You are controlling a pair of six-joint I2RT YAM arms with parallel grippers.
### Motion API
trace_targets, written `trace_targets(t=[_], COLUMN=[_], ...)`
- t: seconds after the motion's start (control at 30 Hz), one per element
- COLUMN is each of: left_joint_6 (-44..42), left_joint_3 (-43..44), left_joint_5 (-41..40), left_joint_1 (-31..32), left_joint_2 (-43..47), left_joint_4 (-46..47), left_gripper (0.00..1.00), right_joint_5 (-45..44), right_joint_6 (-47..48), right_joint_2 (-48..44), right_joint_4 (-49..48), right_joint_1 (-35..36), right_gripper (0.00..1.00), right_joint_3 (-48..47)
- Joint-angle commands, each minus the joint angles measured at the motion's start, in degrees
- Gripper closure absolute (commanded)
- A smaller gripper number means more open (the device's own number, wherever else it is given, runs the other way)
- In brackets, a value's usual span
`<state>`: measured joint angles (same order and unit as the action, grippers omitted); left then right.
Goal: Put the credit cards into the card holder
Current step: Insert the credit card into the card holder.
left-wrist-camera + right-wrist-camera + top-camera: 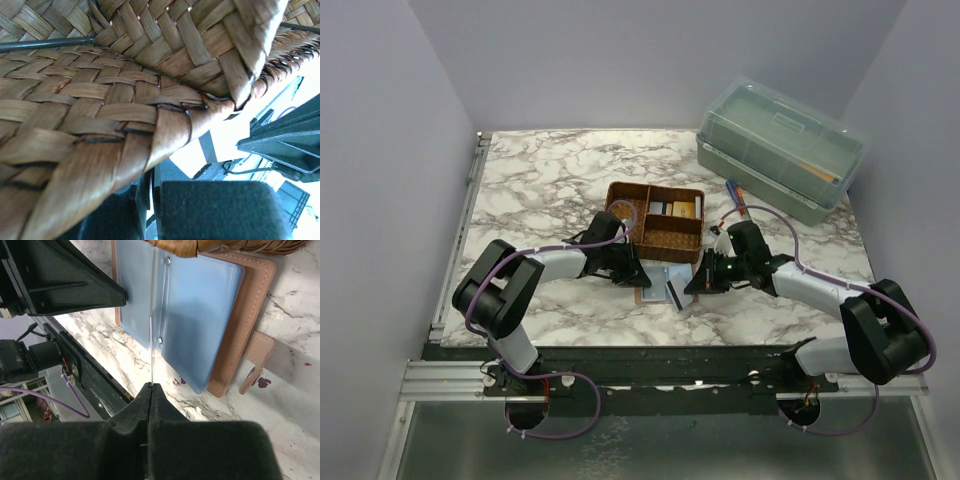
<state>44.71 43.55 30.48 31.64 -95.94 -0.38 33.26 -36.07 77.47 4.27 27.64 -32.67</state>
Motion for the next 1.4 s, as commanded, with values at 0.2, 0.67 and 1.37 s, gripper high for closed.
trace_targets(t=[0.2, 0.67, 1.37], left_joint_6=[-2.6, -2.62, -2.32], left_joint_3=[-2.12, -2.36, -2.53], left_joint_5=[-5.09, -4.99, -4.2], left_joint_1=[0.0, 0.06, 0.0], left_joint_2=[-0.19, -0.27, 1.13], left_joint_4=[-4.45, -4.45, -4.45], left_gripper=[0.93, 0.93, 0.93], right_joint_5=[2.61, 1.33, -6.65], right_joint_6=[0.13, 0.12, -4.45], right_joint_2=[1.97, 6.1, 11.07], right_joint_4=[-2.51, -7.78, -19.42], right_joint_1=[-0.35, -0.31, -0.57], right_gripper=[1.0, 1.0, 1.0], right_joint_3=[1.19, -0.27, 0.52])
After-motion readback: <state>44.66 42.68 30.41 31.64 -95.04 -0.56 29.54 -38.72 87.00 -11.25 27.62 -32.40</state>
